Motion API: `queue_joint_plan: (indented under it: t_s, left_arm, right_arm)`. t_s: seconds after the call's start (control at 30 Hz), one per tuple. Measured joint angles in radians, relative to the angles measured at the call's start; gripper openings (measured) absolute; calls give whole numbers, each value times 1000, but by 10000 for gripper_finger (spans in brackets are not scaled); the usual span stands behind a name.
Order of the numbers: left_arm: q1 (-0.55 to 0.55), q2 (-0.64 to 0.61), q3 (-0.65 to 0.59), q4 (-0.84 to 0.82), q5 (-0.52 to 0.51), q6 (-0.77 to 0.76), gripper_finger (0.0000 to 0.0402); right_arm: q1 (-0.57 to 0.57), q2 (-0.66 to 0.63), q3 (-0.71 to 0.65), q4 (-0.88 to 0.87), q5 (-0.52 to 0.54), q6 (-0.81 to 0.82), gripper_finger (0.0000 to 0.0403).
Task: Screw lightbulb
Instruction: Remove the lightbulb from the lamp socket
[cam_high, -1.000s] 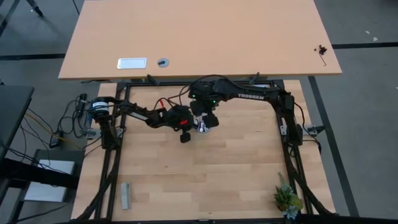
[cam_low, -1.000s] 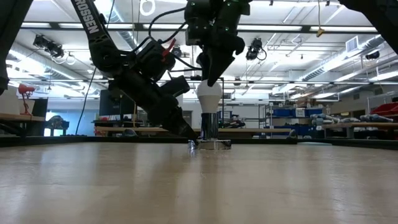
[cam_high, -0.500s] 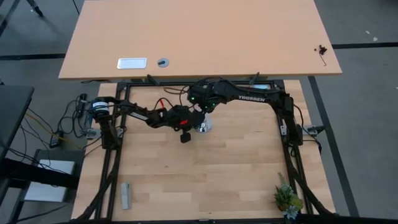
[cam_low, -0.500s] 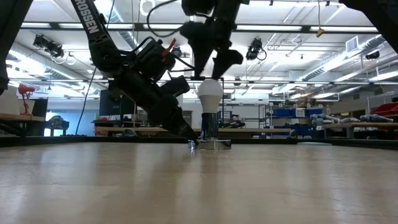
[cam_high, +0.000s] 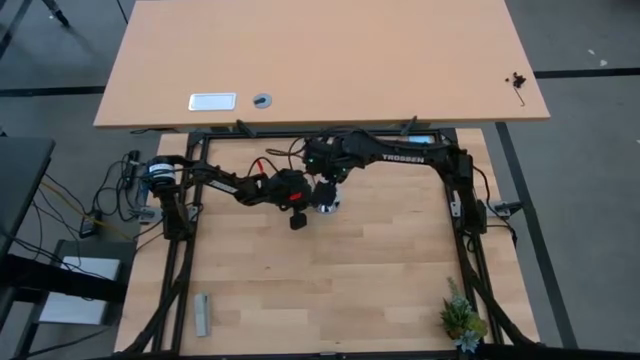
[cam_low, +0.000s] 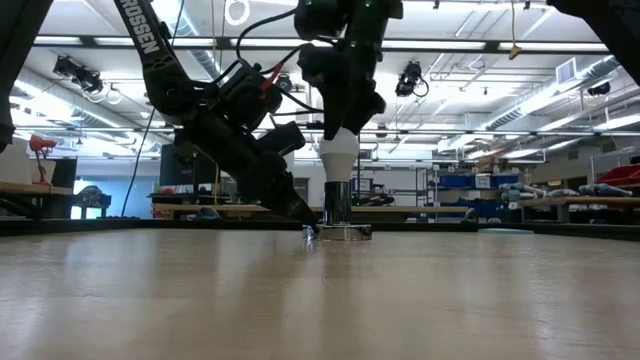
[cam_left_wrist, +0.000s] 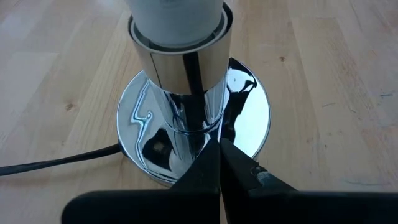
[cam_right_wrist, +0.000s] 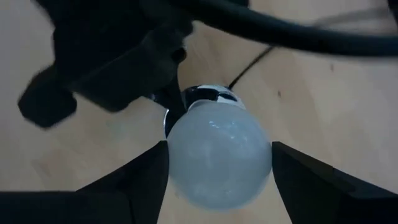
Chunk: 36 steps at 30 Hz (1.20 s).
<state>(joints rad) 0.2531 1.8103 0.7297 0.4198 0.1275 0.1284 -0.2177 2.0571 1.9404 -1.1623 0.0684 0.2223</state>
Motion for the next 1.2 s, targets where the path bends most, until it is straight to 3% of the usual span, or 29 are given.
queue_joint_plan:
  t_s: [0.3,0.43,0.67,0.8,0.93,1.2]
  left_arm:
    - [0,0,0,1,0,1,1]
    - [0,0,0,1,0,3,1]
    - [0,0,0,0,2,18,1]
    - [0,0,0,0,4,15,1]
    - [0,0,0,0,3,6,1]
    - [0,0,0,0,5,2,1]
  right_arm:
    - [-30,-2,-1,43,-94,-683,256]
    - [-18,0,4,47,-103,-739,260]
    - [43,9,89,0,-19,-513,275]
    - [63,6,120,-23,45,-141,283]
    - [54,6,120,-80,14,187,288]
    - [14,2,40,-61,10,348,291]
